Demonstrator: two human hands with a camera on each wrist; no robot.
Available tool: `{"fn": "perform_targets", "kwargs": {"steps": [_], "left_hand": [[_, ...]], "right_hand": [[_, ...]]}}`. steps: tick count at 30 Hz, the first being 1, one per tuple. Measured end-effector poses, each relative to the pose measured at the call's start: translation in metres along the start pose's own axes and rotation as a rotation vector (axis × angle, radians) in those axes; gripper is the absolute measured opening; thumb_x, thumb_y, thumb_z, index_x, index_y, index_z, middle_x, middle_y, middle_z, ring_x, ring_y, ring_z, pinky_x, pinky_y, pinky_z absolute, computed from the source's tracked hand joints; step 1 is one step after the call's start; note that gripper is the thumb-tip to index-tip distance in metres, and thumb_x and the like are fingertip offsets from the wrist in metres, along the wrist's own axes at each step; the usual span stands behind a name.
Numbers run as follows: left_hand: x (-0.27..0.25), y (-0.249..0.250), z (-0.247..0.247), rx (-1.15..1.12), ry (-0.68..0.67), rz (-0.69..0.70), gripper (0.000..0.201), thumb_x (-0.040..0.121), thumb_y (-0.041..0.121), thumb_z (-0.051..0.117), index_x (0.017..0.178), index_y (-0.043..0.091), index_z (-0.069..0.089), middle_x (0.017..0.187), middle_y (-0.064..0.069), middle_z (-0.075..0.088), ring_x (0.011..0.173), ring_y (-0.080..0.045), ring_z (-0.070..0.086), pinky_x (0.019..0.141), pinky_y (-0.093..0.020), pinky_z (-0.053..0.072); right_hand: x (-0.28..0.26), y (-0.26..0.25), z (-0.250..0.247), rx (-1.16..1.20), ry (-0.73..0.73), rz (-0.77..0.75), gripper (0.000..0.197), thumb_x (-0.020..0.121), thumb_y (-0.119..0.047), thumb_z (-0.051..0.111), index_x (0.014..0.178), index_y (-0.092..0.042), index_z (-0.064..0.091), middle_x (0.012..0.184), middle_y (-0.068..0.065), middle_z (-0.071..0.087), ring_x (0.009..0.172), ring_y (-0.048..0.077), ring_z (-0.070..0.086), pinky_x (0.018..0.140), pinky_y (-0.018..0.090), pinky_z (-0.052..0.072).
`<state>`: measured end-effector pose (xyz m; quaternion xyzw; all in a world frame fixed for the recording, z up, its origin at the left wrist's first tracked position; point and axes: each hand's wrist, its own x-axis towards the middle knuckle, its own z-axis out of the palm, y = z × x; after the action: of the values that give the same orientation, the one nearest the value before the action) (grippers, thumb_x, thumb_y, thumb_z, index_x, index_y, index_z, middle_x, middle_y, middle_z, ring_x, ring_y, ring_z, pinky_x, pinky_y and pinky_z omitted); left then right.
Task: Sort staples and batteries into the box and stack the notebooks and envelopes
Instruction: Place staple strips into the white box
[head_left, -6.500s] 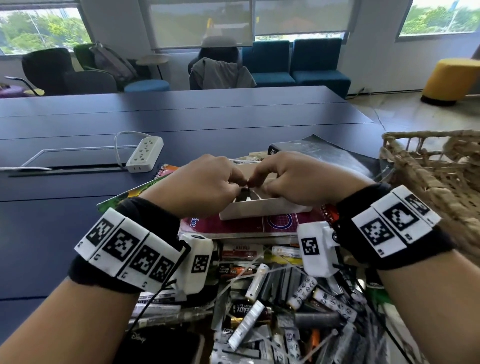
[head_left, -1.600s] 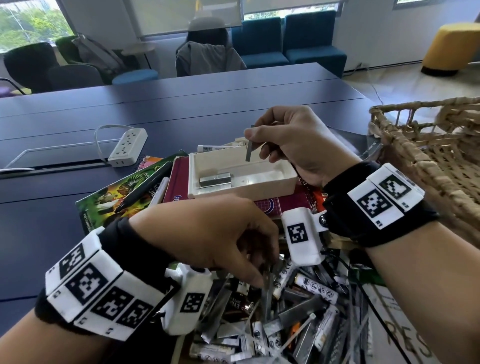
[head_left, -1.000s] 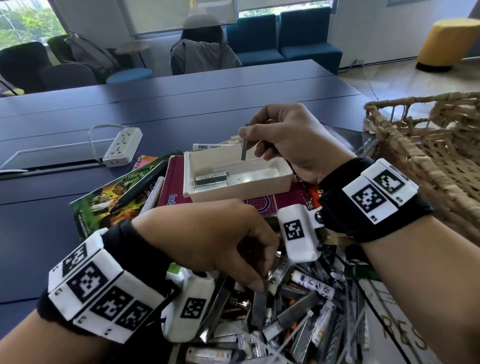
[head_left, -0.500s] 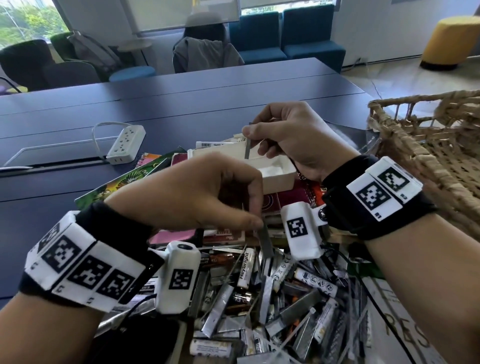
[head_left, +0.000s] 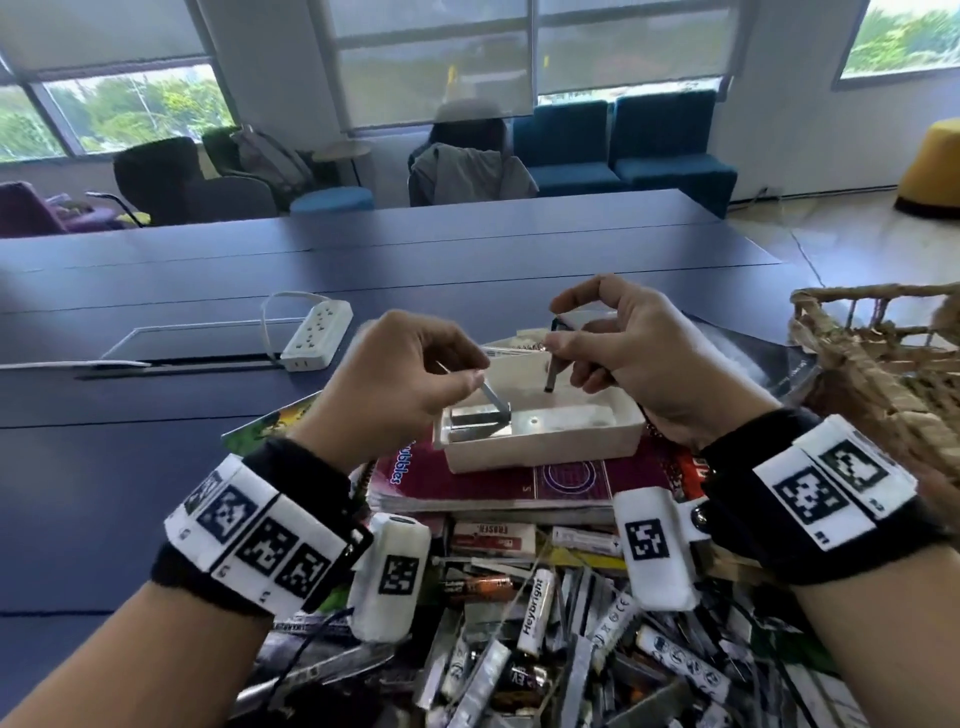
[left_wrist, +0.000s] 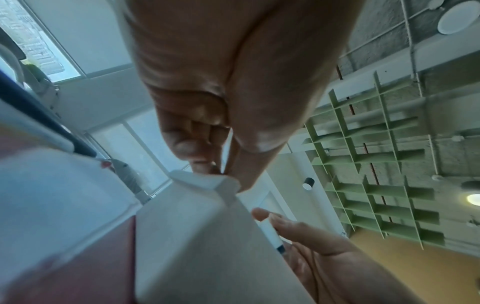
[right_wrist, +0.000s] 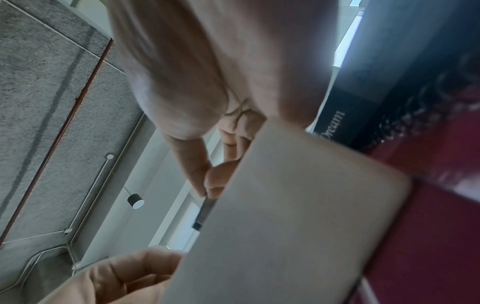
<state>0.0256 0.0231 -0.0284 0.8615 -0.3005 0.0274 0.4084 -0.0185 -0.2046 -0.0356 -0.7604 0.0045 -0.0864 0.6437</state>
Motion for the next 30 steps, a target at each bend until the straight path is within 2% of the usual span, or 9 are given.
{"fn": "perform_targets", "kwargs": {"steps": [3, 5, 9, 13, 16, 20, 24, 27, 30], "left_hand": [[0.000, 0.002, 0.001, 0.170, -0.013, 0.018, 0.007, 0.086, 0.021, 0.079, 0.088, 0.027, 0.079, 0.071, 0.021, 0.070, 0.057, 0.001, 0.058, 0.059, -0.018, 0.042], [0.000, 0.004, 0.000, 0.270, -0.019, 0.013, 0.005, 0.084, 0.026, 0.080, 0.086, 0.031, 0.078, 0.068, 0.029, 0.065, 0.058, 0.004, 0.056, 0.059, -0.017, 0.038], [-0.001, 0.004, 0.002, 0.389, -0.034, -0.007, 0.005, 0.082, 0.033, 0.078, 0.085, 0.036, 0.075, 0.069, 0.019, 0.064, 0.065, 0.003, 0.057, 0.063, -0.024, 0.039], [-0.003, 0.010, 0.003, 0.426, -0.018, 0.017, 0.001, 0.085, 0.036, 0.076, 0.085, 0.035, 0.076, 0.078, 0.015, 0.061, 0.073, -0.001, 0.056, 0.066, -0.030, 0.042], [-0.004, 0.014, 0.001, 0.409, 0.013, 0.051, 0.007, 0.087, 0.042, 0.078, 0.085, 0.035, 0.078, 0.086, 0.013, 0.055, 0.076, -0.005, 0.054, 0.067, -0.033, 0.044], [-0.004, 0.014, 0.001, 0.485, -0.119, -0.018, 0.017, 0.085, 0.054, 0.075, 0.093, 0.040, 0.080, 0.097, 0.014, 0.052, 0.082, -0.011, 0.056, 0.076, -0.039, 0.051], [-0.004, 0.011, -0.001, 0.504, -0.164, -0.052, 0.032, 0.090, 0.053, 0.069, 0.118, 0.038, 0.072, 0.106, 0.014, 0.048, 0.084, -0.010, 0.054, 0.083, -0.039, 0.049], [-0.006, 0.010, 0.000, 0.523, -0.169, -0.039, 0.034, 0.092, 0.049, 0.067, 0.123, 0.036, 0.069, 0.108, 0.012, 0.048, 0.086, -0.015, 0.056, 0.085, -0.041, 0.050], [-0.005, 0.010, 0.003, 0.546, -0.186, -0.042, 0.028, 0.094, 0.039, 0.067, 0.121, 0.034, 0.069, 0.109, 0.010, 0.048, 0.089, -0.018, 0.057, 0.078, -0.033, 0.045]], "right_hand": [[-0.001, -0.001, 0.000, -0.045, -0.037, -0.012, 0.017, 0.093, -0.013, 0.074, 0.109, -0.010, 0.070, 0.079, 0.011, 0.075, 0.059, 0.010, 0.059, 0.055, 0.019, 0.050], [-0.001, -0.002, 0.001, -0.061, -0.034, -0.019, 0.013, 0.092, -0.012, 0.074, 0.104, -0.005, 0.072, 0.078, 0.012, 0.075, 0.059, 0.011, 0.059, 0.056, 0.019, 0.051], [-0.002, -0.001, 0.001, -0.063, -0.037, -0.023, 0.012, 0.091, -0.010, 0.075, 0.101, -0.002, 0.072, 0.082, 0.016, 0.075, 0.061, 0.013, 0.062, 0.057, 0.020, 0.053], [-0.002, 0.000, 0.001, -0.061, -0.042, -0.024, 0.013, 0.090, -0.009, 0.076, 0.099, -0.002, 0.071, 0.084, 0.018, 0.075, 0.063, 0.015, 0.064, 0.058, 0.021, 0.054], [-0.001, 0.000, 0.001, -0.067, -0.040, -0.022, 0.014, 0.089, -0.010, 0.076, 0.098, -0.001, 0.070, 0.086, 0.020, 0.075, 0.064, 0.016, 0.065, 0.058, 0.021, 0.055], [0.000, 0.000, 0.001, -0.074, -0.047, -0.018, 0.014, 0.090, -0.011, 0.077, 0.098, -0.002, 0.070, 0.085, 0.017, 0.076, 0.063, 0.015, 0.066, 0.058, 0.022, 0.055], [-0.001, -0.001, 0.001, -0.083, -0.059, -0.020, 0.013, 0.089, -0.010, 0.077, 0.096, -0.002, 0.070, 0.085, 0.018, 0.076, 0.064, 0.015, 0.066, 0.059, 0.021, 0.055], [-0.002, -0.001, 0.002, -0.092, -0.066, -0.028, 0.013, 0.088, -0.008, 0.078, 0.095, -0.001, 0.070, 0.087, 0.022, 0.074, 0.068, 0.016, 0.067, 0.063, 0.021, 0.057], [-0.003, -0.001, 0.001, -0.095, -0.086, -0.046, 0.015, 0.085, -0.007, 0.080, 0.095, 0.000, 0.071, 0.087, 0.024, 0.073, 0.071, 0.018, 0.066, 0.070, 0.024, 0.058]]}}
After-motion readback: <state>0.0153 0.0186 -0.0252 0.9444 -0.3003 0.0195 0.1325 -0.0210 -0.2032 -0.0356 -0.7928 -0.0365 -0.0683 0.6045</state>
